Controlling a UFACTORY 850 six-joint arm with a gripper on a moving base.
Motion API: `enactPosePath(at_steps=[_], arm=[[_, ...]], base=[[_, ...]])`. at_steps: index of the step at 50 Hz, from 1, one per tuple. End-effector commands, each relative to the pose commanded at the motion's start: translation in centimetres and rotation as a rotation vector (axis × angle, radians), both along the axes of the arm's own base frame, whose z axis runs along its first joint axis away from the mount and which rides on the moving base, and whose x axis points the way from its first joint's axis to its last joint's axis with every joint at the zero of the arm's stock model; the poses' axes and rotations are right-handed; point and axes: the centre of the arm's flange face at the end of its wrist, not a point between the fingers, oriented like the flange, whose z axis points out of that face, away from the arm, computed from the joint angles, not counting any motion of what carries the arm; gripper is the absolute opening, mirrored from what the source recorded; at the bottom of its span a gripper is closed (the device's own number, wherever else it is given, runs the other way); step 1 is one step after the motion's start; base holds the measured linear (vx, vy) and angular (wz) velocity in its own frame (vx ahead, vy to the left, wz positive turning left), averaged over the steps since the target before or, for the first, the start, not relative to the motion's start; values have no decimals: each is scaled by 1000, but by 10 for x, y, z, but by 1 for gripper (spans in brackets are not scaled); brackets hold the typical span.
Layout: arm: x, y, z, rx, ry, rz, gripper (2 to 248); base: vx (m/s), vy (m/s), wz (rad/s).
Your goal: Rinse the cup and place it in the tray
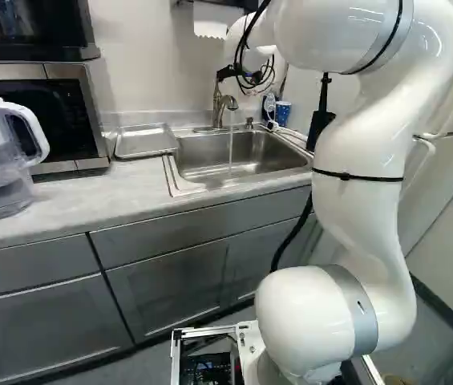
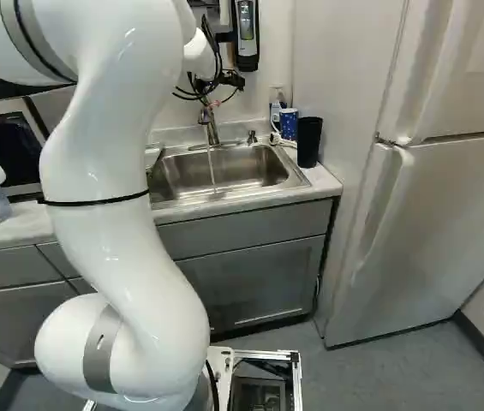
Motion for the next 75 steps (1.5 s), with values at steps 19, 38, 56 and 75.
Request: enactPosePath(at_steps=[19,38,56,75], arm=[[-38,5,3,0,16,8,247],[-77,8,4,-1,40,16,247],[-115,8,2,-2,76,18,247],[-155,7,-1,-3,118,20,247]], base=[[0,0,0],[0,0,0],[0,0,0],[0,0,0]])
